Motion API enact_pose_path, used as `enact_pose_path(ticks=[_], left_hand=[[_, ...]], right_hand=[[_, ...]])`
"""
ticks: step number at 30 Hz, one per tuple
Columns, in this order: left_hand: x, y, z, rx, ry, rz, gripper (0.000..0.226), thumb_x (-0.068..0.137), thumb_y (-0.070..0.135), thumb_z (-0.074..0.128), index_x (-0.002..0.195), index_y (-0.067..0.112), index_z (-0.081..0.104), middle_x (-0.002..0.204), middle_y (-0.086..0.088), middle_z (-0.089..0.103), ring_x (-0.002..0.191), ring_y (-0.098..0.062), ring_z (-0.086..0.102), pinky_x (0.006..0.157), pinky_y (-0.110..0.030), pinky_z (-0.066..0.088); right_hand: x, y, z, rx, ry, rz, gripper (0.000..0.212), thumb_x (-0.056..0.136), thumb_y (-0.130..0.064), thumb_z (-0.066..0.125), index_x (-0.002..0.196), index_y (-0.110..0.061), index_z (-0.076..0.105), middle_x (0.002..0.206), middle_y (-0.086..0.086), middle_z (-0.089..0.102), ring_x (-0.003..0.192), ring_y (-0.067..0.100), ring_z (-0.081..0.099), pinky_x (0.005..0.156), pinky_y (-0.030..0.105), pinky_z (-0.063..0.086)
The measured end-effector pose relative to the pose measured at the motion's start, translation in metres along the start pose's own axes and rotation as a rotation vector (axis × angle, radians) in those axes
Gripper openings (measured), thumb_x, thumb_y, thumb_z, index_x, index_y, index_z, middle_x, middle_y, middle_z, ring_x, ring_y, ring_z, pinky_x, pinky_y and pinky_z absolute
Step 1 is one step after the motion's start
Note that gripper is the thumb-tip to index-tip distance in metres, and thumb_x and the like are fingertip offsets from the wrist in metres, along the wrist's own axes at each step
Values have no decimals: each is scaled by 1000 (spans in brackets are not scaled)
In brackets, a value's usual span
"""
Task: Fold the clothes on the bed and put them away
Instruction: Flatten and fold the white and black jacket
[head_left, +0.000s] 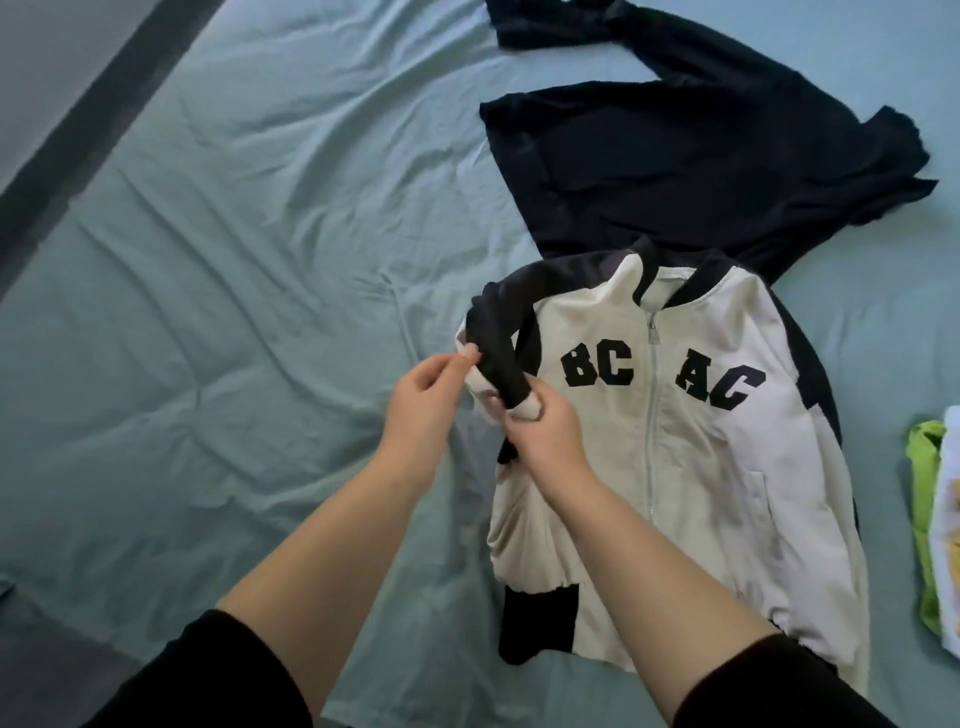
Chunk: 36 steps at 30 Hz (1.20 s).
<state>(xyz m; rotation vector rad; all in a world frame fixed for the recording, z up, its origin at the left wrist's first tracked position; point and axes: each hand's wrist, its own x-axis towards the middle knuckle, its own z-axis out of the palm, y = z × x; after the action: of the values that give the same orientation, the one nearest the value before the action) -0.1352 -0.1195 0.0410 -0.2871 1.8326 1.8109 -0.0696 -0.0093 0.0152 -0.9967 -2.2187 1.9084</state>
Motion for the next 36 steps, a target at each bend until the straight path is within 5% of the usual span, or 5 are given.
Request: enact_pose_path(ticks=[7,20,28,32,36], left_hand=[[23,-19,-3,-159,0,-644,90,78,72,56,150,35,18,154,1,27,118,-30,54,91,-51,50],[44,-7,-18,-422,54,-523,32,89,6,50,118,18,58,89,-4,64,75,-18,59,60,-27,47],[23,-6,-173,-370,208,-430,39,89,-10,36,83,24,54,79,4,61,76,-10,59,76,-37,45],[18,-13,-224,-440,261,-525,22,93,26,42,75,23,56,78,3,55,79,-17,56,81,-42,46],[30,4,-255,-443,335,-551,74,68,88,41,101,26,64,101,-1,65,95,-29,63,86,-59,47]], right_hand=[[9,-3,-50,556,-88,487,18,81,-19,72,97,-13,71,97,4,75,91,16,70,85,29,53],[-11,2,-60,-22,-63,364,42,77,-32,76,116,-29,59,107,-12,68,95,7,66,71,17,48],[-30,6,24,-582,-331,-24,87,82,-46,69,151,-37,17,159,-9,13,146,9,14,116,28,19],[-22,12,70,-909,-473,-115,82,87,-56,55,152,-39,7,162,-5,1,149,16,4,118,41,20],[-16,17,92,-1127,-585,-111,72,90,-59,46,150,-44,9,162,-7,-3,148,17,-1,117,49,12]])
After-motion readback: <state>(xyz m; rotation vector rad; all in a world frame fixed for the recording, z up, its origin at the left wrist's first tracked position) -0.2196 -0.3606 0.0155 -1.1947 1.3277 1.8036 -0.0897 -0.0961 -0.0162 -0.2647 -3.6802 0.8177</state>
